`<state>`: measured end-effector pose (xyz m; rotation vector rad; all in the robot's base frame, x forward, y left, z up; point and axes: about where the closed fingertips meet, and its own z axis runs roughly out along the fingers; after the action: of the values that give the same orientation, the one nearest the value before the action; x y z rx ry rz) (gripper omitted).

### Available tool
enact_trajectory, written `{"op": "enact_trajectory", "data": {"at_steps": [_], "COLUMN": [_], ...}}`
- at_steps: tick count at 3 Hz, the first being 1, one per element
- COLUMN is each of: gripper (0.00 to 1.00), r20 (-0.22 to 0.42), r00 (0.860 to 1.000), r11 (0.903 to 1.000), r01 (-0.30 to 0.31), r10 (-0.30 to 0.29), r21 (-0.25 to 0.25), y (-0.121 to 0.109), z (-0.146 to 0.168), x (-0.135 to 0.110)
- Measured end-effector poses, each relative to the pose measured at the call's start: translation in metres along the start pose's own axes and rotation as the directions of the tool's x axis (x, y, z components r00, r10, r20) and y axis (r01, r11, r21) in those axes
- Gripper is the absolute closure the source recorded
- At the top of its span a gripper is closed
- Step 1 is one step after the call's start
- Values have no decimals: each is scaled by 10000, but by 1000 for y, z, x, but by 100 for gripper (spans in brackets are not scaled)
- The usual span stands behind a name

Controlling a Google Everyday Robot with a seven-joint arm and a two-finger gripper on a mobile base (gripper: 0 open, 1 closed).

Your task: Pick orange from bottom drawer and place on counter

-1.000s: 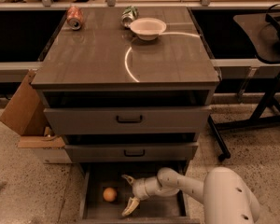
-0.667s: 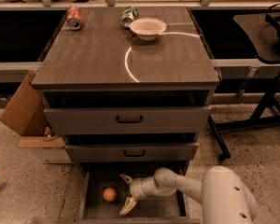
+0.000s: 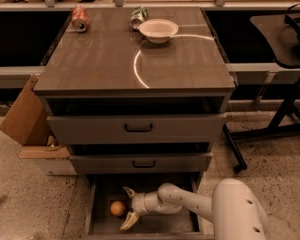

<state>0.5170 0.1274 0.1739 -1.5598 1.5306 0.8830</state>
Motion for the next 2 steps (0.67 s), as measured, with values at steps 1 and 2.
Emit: {"op": "enact_trajectory", "data": {"at_steps": [1,2], "gripper": [0,0], "r20": [-89,-320], "r00": [9999,9994], "r11": [9991,9973], "r01": [-66,-103], "r10": [70,127], "r21": [424,725], "y": [-4,-8], "z": [11,20], "x": [2,13]}}
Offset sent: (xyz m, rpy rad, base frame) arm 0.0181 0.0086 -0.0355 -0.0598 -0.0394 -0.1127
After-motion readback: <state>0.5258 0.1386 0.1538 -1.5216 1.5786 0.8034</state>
